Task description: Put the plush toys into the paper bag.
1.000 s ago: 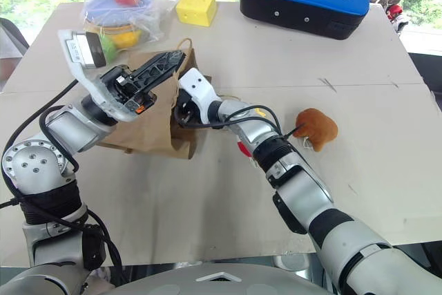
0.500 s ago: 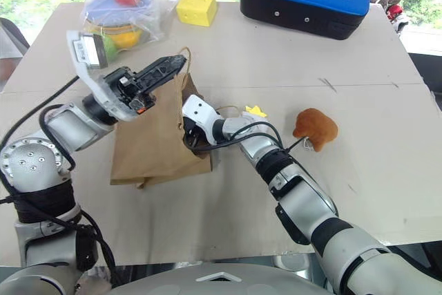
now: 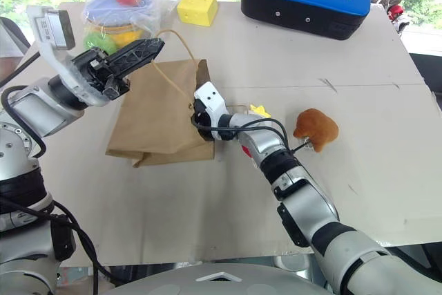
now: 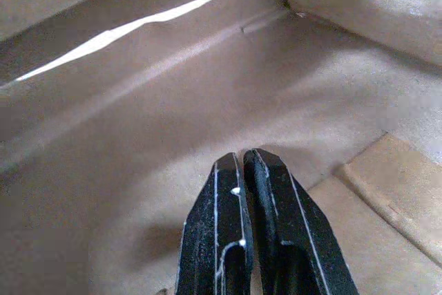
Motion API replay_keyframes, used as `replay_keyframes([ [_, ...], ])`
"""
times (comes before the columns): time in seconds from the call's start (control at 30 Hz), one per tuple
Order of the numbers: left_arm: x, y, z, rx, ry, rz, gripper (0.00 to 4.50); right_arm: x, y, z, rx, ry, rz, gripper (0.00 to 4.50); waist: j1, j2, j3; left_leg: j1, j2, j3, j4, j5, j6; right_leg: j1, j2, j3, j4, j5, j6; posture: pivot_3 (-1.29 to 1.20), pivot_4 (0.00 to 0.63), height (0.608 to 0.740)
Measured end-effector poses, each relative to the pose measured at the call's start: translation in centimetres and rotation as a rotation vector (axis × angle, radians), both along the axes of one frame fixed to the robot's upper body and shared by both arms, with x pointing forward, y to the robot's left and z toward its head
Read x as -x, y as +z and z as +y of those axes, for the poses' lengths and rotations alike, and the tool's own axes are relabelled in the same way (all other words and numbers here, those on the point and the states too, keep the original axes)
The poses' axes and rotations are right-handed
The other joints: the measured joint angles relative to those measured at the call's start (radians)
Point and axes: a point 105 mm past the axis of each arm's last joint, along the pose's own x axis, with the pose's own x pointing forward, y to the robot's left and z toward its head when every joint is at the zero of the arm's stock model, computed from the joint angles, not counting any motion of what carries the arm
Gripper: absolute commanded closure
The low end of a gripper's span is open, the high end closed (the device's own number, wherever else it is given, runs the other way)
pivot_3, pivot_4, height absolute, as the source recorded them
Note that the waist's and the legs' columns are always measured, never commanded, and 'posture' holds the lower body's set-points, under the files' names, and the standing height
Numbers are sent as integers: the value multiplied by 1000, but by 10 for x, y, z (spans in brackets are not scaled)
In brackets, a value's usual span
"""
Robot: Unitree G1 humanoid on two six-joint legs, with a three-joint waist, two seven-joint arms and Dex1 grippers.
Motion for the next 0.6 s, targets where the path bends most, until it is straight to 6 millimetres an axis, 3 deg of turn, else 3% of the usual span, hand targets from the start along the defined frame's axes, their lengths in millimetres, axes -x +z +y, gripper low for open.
replay_keyframes([
  [0.2, 1, -5, 4, -49, 13, -13, 4500, 6, -3, 1, -14, 18, 48, 4466, 1, 0, 0, 0, 0, 0, 0, 0, 0, 0, 0, 0, 0, 0, 0, 0, 150, 740],
  [0.33, -1, -13, -10, -81, 15, -10, 4500, 3, -18, 6, 149, -35, -142, 4466, 1, -1, 0, 0, 0, 0, 0, 0, 0, 0, 0, 0, 0, 0, 0, 0, 150, 740],
  [0.43, 0, -13, -12, -87, 11, -15, 4500, 0, -19, 5, 156, -60, -159, 4466, 0, -1, 0, 0, 0, 0, 0, 0, 0, 0, 0, 1, 0, 0, 0, 0, 150, 740],
  [0.5, 1, -13, -13, -97, 11, -24, 4500, -1, -19, 4, 155, -63, -156, 3964, 1, -1, 0, 0, 0, 0, 0, 0, 0, 0, 0, 0, 0, 0, 0, 0, 150, 740],
  [0.6, 2, -16, -13, -102, 11, -23, 4500, -1, -18, 4, 153, -67, -158, 3964, 1, -1, 0, 1, 0, 1, 0, 0, 0, 0, 0, 1, 0, 0, 0, 0, 150, 740],
])
